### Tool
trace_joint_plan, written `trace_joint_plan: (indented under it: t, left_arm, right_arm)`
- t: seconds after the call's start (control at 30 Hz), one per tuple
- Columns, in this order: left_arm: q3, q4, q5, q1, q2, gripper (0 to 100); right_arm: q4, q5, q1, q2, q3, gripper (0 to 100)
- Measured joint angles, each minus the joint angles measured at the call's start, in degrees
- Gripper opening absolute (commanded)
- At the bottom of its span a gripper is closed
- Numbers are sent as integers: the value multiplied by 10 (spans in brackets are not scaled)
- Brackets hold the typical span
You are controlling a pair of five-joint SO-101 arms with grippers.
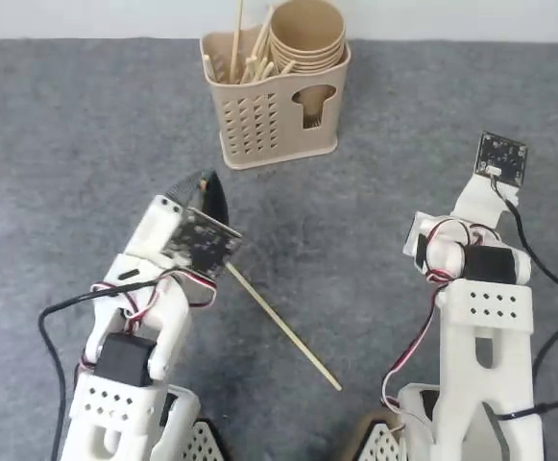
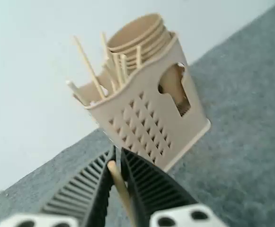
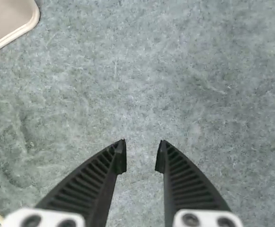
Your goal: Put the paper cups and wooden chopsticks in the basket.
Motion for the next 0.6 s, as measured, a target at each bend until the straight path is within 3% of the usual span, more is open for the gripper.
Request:
trace_joint_plan:
  t: [0.3,0.6]
  left_arm:
    - [-55,-12,31,-43,14,9]
    - [-280,-28,139,-79,267,9]
  right_arm:
    - [0,0,0,0,0,116]
    - [0,0,0,0,0,116]
